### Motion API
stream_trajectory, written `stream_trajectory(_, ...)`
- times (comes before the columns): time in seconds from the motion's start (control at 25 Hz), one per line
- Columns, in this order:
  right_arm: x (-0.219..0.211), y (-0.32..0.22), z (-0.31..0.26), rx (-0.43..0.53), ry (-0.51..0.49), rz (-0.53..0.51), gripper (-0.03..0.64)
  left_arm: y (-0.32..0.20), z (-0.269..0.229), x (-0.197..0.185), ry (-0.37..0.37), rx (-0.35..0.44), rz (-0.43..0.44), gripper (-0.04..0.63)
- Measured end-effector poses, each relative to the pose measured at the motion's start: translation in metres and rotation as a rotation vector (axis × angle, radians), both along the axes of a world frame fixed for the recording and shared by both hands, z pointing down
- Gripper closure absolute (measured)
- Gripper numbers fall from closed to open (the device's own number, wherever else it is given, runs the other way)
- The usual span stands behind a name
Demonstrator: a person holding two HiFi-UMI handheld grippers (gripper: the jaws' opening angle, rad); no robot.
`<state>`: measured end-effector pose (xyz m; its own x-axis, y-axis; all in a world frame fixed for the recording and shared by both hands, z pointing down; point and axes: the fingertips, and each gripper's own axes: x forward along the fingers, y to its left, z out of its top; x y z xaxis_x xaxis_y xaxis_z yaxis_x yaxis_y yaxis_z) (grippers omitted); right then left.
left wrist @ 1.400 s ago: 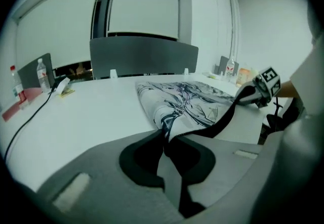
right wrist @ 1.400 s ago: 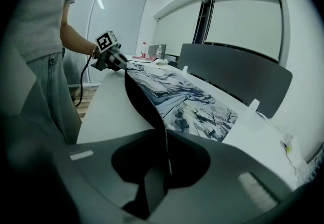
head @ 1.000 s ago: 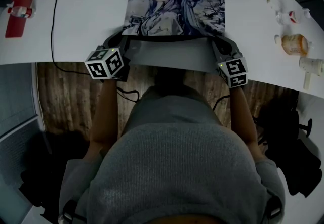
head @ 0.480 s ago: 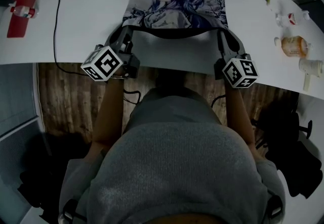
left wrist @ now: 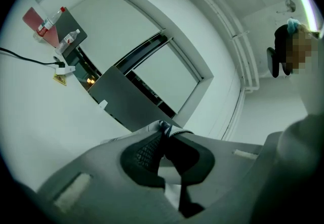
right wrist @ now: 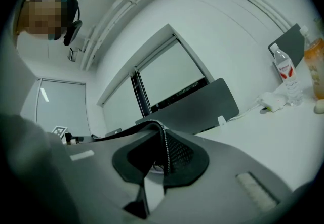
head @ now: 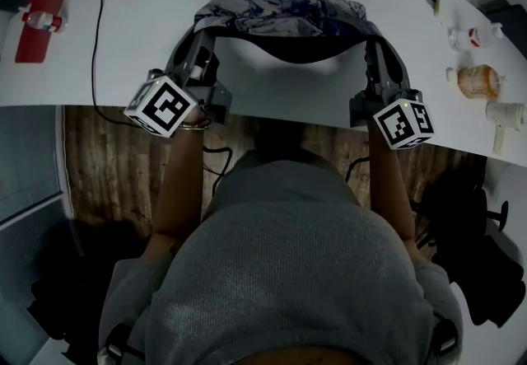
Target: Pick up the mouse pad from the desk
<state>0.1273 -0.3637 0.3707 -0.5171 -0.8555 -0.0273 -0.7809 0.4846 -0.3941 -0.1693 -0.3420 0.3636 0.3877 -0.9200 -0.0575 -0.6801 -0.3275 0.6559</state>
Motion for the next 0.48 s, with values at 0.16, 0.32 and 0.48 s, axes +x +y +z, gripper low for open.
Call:
stream_trajectory(0.16,-0.001,-0.001,-0.024,0.036,-0.028,0.002,0.591,-0.002,-0.021,0.001,0.018,0.045,0.000,0.586)
stream_trajectory(0.32,-0.004,-0.002,-0.049,0.083,-0.045,-0.004,0.591,-0.004,-0.045,0.002,-0.010,0.098,0.001,0.584)
stream_trajectory(0.48,-0.007,-0.001,-0.071,0.125,-0.065,-0.011,0.591,-0.003,-0.065,0.006,-0.027,0.139,0.007,0.584)
